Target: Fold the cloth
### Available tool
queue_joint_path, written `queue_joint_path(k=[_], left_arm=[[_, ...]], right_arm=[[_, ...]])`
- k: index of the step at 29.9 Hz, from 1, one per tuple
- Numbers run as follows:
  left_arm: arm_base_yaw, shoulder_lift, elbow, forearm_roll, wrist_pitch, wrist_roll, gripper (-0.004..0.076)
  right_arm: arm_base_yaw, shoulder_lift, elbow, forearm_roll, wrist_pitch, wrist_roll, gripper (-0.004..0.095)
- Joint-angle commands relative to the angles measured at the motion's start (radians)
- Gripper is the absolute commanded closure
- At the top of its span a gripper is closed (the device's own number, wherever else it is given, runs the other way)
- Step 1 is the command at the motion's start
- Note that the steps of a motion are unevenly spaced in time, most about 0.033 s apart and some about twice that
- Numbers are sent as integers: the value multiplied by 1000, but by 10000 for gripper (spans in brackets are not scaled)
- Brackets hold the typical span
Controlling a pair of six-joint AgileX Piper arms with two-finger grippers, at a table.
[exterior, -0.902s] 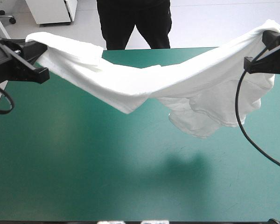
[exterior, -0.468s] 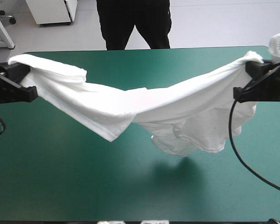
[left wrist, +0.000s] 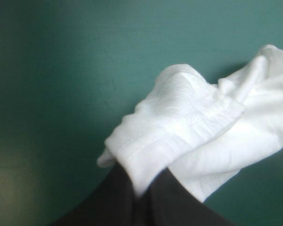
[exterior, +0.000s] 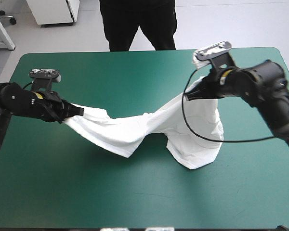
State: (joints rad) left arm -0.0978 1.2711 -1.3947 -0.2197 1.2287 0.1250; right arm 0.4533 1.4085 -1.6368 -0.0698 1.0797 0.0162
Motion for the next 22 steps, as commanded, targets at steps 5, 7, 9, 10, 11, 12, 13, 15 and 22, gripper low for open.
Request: queue_joint_path(k=[5,7,9,10,11,12,13,15,22], left_arm=[[0,204,3,16,-192,-6,733],[0,266,3,46,-235,-6,733],[0,310,1,80,-270,-6,733],[0,337,1,97,-298,-6,733],[0,352,1,104,-316,-6,733],[0,368,1,112,-336,-6,733],[0,381,1,121,-363,-6,733],[0,394,1,127,-397,-9,733],[0,399,-1,168,-430,13,575]], right_arm=[[-4,234,-22,-27,-172,-16,925],[-4,280,-22,-27,-192,-16,925],[-4,313,-22,-27,-209,-16,925],[-4,328,-22,-27,-219,-16,925],[-4,335,-22,-27,-223,-16,925],[-4,343,-22,-29,-228,-16,925],[-4,348,-22,-29,-233,-16,925],[-5,352,-22,-42,-243,-16,925],[-43,353,-22,-39,-226,-16,830]])
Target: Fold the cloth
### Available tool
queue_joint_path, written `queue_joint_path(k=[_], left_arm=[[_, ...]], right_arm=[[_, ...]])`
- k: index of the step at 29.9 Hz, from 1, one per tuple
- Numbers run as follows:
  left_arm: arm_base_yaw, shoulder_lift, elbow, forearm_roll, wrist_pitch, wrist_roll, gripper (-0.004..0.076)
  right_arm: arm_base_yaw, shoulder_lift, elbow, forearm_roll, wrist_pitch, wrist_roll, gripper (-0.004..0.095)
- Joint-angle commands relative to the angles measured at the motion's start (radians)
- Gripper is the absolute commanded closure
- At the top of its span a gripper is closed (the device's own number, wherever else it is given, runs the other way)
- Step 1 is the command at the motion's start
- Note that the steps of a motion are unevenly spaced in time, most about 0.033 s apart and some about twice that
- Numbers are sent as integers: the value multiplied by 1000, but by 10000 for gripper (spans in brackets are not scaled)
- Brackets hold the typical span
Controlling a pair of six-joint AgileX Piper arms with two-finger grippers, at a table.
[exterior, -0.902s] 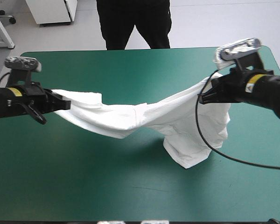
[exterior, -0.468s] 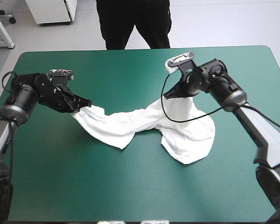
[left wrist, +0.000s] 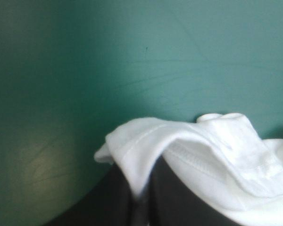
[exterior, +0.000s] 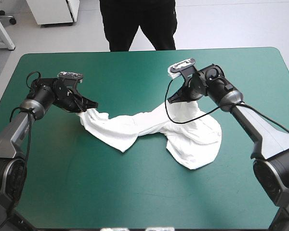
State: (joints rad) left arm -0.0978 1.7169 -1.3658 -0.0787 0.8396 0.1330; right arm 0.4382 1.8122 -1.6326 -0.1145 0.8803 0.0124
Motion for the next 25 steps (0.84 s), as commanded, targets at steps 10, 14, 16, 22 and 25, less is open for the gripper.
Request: queue_joint_path(k=[10,14,16,22,25], left_arm=[[0,-54,-107,281,143,-69,121],[0,-114,-171,298,195,-63,121],[0,-159,-185,289,217,-53,121],[-2,-296,-187,222,306,44,122],[-2,-373,-187,152,300,72,122]], right_arm=[[-128,-77,-131,115,120,-54,245],[-141,-167,-141,105,130,-61,246],[-141,-218,-140,67,165,-61,246],[-141,-347,-136,26,251,-51,246],[-139,-418,-124,31,264,-28,246]])
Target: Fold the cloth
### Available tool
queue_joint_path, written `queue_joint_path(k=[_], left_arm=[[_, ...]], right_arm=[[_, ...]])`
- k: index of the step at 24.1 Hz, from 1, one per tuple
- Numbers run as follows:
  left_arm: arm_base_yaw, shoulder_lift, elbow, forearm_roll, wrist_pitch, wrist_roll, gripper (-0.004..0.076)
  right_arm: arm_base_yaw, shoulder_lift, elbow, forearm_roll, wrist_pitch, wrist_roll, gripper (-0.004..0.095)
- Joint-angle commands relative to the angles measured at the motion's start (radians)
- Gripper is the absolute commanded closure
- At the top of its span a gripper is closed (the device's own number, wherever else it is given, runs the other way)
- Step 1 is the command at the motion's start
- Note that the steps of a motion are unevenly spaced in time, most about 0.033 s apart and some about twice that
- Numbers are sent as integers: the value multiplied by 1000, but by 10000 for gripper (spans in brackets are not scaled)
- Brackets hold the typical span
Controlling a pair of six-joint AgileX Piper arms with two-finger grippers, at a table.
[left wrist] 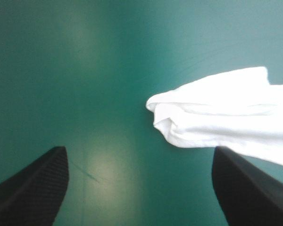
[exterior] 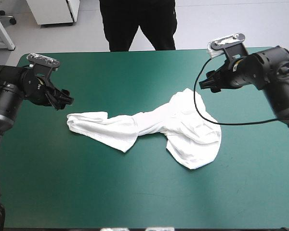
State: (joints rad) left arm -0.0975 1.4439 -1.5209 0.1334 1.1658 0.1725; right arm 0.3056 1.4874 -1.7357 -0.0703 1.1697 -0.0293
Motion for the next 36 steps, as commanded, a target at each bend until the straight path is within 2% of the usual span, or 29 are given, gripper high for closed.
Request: queue_joint_path(k=[1,7,10,16,19,25,36], left_arm=[[-3,-135,-32,-118,-22,65,122],[-103,-194,13,-133,-16,86,122],[-136,-194,74,-133,-20,86,122],[-141,-185,228,-133,-104,86,122],[-139,-153,267,-107,-111,67,122],[-130,-50,286,44,-138,-3,122],[35,146,286,-10,-274,12,122]], right_arm=[[-6,-138,21,-13,-14,18,246],[-5,-390,324,-29,-20,29,246],[-5,-471,393,-29,4,37,248],[-5,-491,422,-55,11,54,259],[-5,-491,422,-57,11,54,259],[-5,-491,422,-59,11,54,260],[-5,-491,422,-57,9,59,260]])
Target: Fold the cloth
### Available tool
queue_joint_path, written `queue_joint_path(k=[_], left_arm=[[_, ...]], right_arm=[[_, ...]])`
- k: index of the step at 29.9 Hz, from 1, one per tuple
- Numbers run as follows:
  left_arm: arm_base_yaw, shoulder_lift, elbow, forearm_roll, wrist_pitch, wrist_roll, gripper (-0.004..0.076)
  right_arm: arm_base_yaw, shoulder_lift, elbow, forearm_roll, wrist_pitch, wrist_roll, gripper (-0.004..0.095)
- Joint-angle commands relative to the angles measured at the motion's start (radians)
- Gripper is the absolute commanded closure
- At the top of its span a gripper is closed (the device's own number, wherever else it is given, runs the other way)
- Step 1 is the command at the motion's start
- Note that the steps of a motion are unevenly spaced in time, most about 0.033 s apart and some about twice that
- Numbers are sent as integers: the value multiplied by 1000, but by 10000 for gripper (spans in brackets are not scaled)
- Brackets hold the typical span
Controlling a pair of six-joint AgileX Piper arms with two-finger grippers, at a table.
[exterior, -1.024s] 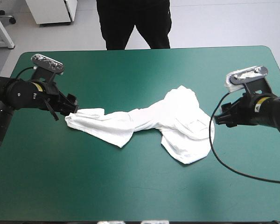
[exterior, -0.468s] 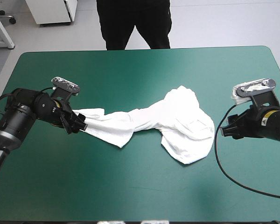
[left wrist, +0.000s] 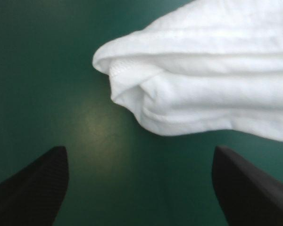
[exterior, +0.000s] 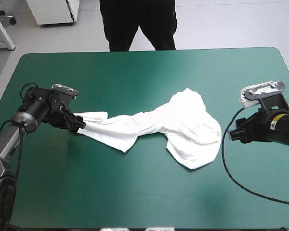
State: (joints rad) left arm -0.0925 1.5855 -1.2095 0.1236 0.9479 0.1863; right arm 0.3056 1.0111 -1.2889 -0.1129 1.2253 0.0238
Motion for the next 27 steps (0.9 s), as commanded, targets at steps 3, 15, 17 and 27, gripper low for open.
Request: queue_joint_path(k=[3,15,17,27], left_arm=[[61,56,-39,-10,-66,-2,122],[94,222,-219,-190,-32,105,147],[94,248,-233,-203,-10,108,194],[94,273,-236,-277,-2,129,664]], right_arm=[[-5,-14,-25,-15,-45,9,260],[-5,4,-25,-8,-43,10,260],[-5,6,-25,-10,-43,10,260],[-5,15,24,-8,-45,13,260]])
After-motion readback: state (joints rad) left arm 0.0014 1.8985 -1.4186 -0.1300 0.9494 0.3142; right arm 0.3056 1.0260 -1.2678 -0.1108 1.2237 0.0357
